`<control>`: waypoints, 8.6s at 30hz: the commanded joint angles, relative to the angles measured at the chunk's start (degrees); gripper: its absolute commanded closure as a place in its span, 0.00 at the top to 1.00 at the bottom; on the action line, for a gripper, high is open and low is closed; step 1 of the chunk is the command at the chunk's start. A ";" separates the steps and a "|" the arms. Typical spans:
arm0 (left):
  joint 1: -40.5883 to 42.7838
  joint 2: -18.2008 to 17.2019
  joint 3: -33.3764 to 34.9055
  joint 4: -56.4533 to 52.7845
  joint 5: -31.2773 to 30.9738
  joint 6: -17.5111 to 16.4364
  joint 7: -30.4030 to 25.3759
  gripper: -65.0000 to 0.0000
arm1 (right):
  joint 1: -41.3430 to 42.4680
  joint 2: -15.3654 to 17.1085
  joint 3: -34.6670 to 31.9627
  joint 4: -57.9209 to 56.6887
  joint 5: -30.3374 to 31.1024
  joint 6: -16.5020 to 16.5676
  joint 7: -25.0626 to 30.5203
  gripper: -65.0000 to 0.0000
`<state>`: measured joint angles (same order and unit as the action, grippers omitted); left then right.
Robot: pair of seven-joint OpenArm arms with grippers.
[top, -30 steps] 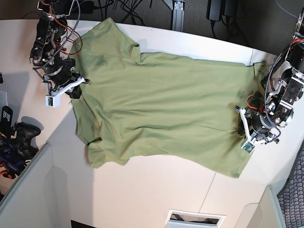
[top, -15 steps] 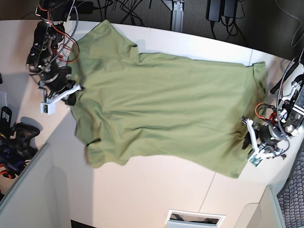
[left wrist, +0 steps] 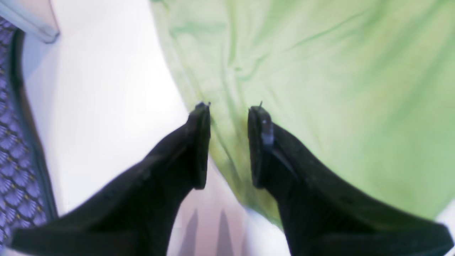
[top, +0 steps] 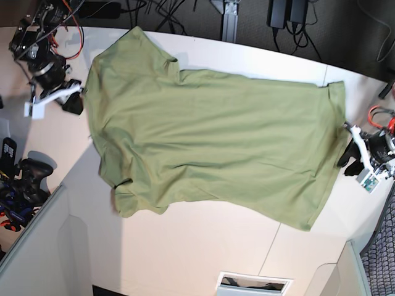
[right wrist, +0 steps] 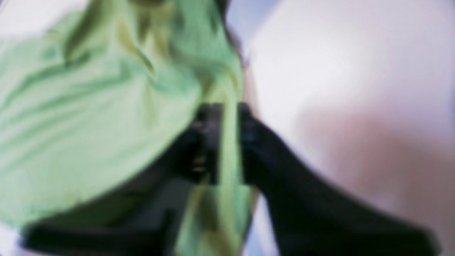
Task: Layout the t-shirt on the table in an organized manner, then fold the t-shirt properly
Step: 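Release the shirt with both grippers and move them to the shirt corners, then grasp the shirt corners with both grippers, then lift the held edge with both grippers and fold it over the shirt, then lower the folded edge with both grippers and release it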
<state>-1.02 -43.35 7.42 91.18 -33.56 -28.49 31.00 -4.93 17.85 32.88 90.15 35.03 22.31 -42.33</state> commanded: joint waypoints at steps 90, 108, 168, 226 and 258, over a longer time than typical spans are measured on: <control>23.67 16.50 -14.93 1.40 -4.11 -0.48 0.44 0.39 | -19.39 -9.46 -6.67 1.99 3.15 1.79 0.96 0.31; 23.74 13.90 -19.12 2.99 5.92 -11.51 -5.55 0.00 | -19.39 -8.13 -3.08 5.75 3.23 1.79 1.55 0.00; -0.79 12.04 -11.85 -16.24 2.14 -11.51 -10.05 0.53 | 0.79 -4.33 0.04 -1.09 -1.64 1.95 6.16 0.49; 3.02 22.60 -15.80 -12.20 -5.79 14.69 0.11 0.61 | 1.73 -8.55 9.77 -11.91 -1.53 1.46 6.25 0.52; 3.23 19.41 -15.69 -13.79 -7.96 -11.21 0.66 0.00 | 0.35 -8.85 8.02 -9.84 5.01 1.66 1.77 0.00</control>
<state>3.03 -23.22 -7.94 76.16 -40.34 -37.89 32.77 -4.67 8.25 40.77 79.40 39.42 23.99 -40.88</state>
